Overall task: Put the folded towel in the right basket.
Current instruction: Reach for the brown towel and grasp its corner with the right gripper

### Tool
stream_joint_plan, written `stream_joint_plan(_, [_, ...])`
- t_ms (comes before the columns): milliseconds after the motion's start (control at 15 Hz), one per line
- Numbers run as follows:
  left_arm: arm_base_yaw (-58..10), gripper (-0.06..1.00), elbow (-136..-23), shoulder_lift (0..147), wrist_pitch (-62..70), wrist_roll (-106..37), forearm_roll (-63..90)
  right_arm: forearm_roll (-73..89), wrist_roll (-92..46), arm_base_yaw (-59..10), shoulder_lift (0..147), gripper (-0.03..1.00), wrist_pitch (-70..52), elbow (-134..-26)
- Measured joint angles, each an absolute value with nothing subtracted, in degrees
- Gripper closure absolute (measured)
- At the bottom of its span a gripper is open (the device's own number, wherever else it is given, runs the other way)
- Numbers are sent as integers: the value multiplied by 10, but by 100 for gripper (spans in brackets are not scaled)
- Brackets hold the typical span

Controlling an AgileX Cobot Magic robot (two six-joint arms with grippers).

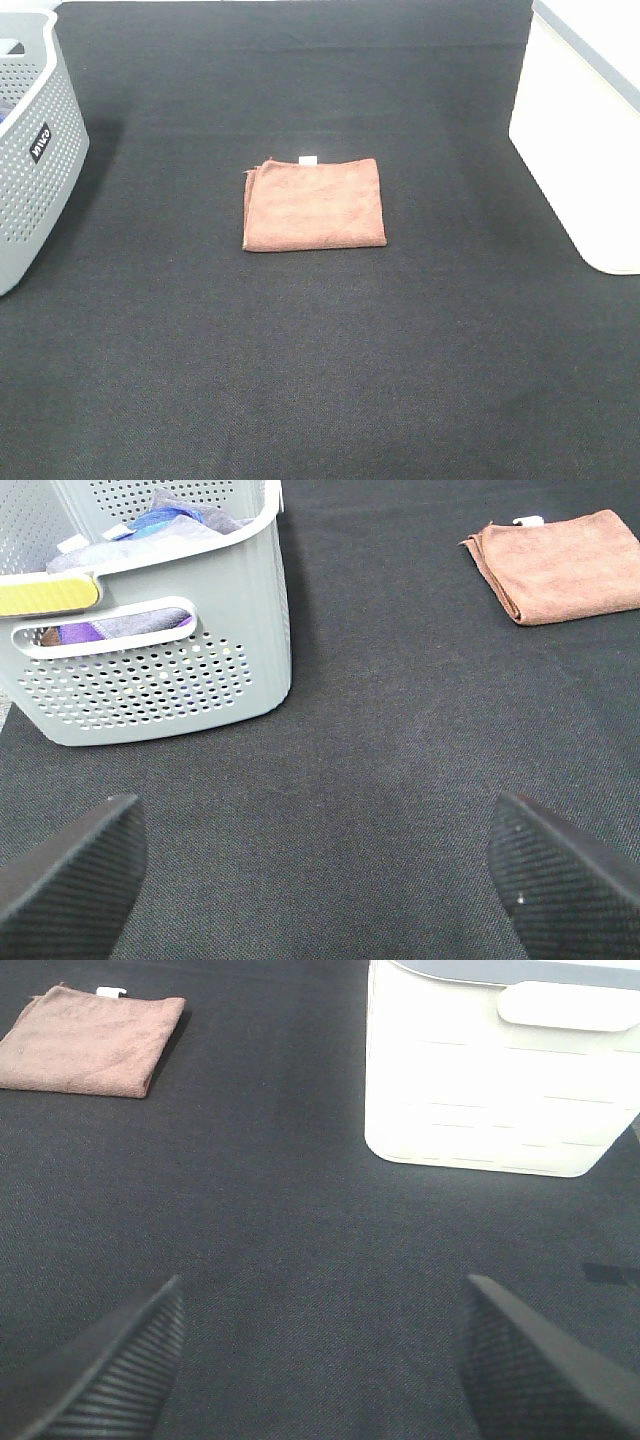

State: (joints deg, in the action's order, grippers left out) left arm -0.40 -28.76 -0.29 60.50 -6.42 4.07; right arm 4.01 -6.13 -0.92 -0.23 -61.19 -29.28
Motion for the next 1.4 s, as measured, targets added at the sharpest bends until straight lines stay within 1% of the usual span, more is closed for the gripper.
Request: stream_joint_plan(1400, [-4, 6, -288, -3, 605, -64, 41, 40, -61, -9, -2, 25, -612, -293])
